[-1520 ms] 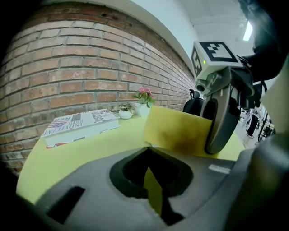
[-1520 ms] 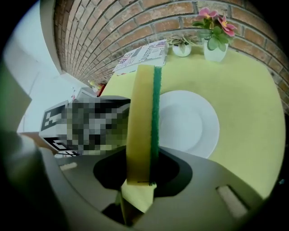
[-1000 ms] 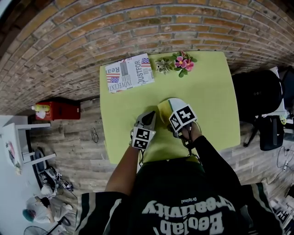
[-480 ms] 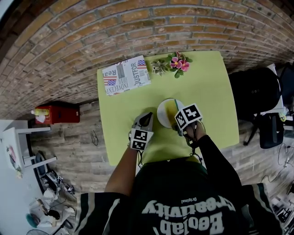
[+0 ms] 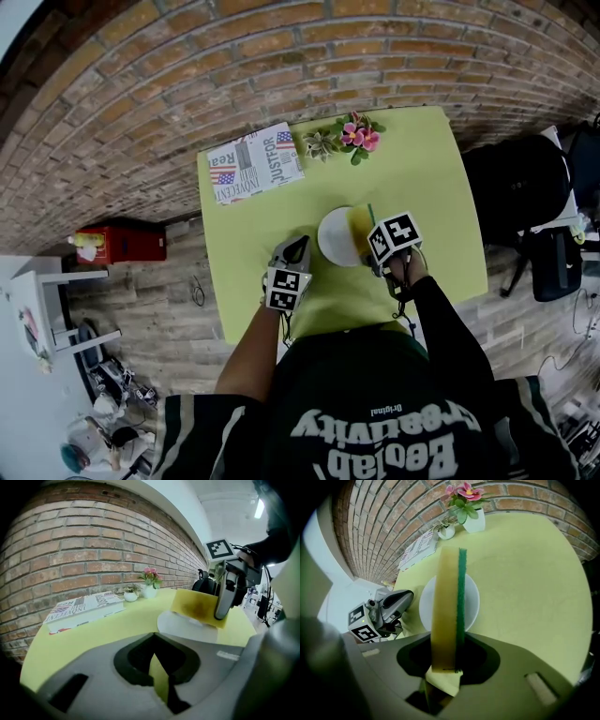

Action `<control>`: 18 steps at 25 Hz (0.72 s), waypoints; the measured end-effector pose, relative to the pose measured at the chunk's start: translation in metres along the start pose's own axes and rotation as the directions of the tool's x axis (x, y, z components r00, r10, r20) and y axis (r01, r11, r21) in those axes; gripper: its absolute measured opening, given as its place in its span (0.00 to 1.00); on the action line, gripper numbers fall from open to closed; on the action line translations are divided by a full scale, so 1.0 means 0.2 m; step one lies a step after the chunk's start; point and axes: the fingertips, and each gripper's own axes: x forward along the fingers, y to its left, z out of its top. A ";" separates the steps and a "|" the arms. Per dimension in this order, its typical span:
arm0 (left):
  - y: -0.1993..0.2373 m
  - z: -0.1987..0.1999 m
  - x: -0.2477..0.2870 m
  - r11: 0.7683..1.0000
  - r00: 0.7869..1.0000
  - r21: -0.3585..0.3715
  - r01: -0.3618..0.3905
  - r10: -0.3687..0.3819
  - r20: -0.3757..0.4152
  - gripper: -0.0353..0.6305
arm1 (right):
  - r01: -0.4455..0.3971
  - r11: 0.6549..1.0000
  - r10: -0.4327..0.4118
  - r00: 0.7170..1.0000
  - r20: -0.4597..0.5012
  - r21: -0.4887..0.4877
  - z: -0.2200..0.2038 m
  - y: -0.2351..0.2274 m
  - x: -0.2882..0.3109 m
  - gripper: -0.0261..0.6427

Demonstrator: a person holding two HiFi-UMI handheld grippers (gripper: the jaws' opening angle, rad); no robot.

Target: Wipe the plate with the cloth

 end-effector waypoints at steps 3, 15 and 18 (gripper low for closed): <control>0.01 -0.02 0.01 1.000 1.000 0.006 -0.010 0.010 -0.001 0.05 | 0.011 1.000 -0.011 1.000 0.002 0.006 -0.02 -0.04 -0.02 0.25; 0.03 0.08 -0.06 0.998 0.998 -0.040 -0.055 0.057 0.033 0.06 | 0.129 0.959 -0.032 0.935 0.354 -0.254 0.21 -0.03 -0.29 0.24; 0.03 0.20 -0.11 0.996 0.993 -0.026 -0.081 0.083 0.089 0.06 | 0.135 0.958 -0.007 0.893 0.450 -0.253 0.26 -0.01 -0.37 0.24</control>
